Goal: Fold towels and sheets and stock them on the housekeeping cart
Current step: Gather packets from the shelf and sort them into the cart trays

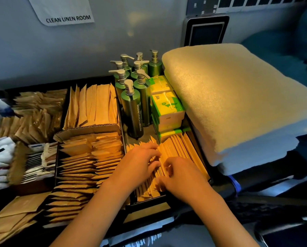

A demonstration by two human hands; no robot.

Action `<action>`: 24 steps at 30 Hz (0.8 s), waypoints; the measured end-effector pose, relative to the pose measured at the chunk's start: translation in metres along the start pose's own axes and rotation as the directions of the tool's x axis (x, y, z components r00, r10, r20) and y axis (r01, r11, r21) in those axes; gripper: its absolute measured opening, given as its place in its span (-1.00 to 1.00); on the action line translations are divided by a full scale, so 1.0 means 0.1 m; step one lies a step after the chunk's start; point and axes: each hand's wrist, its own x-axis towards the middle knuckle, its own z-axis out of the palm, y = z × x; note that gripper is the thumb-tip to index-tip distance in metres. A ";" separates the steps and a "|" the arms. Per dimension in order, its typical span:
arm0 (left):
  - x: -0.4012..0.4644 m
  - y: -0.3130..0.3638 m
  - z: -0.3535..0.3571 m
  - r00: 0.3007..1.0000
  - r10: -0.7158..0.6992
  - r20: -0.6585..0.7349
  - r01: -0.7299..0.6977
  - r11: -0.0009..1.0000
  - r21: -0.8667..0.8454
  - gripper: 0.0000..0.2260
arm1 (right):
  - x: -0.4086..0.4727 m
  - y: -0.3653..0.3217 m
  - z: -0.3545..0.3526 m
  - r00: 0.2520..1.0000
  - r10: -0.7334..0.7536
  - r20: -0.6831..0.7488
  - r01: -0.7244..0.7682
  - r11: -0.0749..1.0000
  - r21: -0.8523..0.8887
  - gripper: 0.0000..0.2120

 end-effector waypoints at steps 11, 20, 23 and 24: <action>0.00 0.03 0.02 0.999 -0.032 0.017 0.032 0.999 -0.012 -0.67 | -0.03 -0.03 0.03 0.996 0.001 -0.085 -0.010 0.994 -0.110 -0.82; 0.01 0.00 0.09 0.998 0.050 0.034 -0.053 0.993 0.109 -0.72 | 0.11 -0.11 0.11 0.996 0.049 -0.072 -0.060 0.985 -0.163 -0.78; 0.00 -0.02 0.11 0.997 0.072 0.040 -0.076 0.990 0.120 -0.73 | 0.14 -0.11 0.08 0.997 0.055 -0.046 -0.063 0.980 -0.188 -0.78; 0.00 -0.03 0.11 0.997 0.071 0.042 -0.076 0.991 0.113 -0.73 | 0.14 -0.11 0.08 0.998 0.058 -0.014 -0.060 0.979 -0.197 -0.77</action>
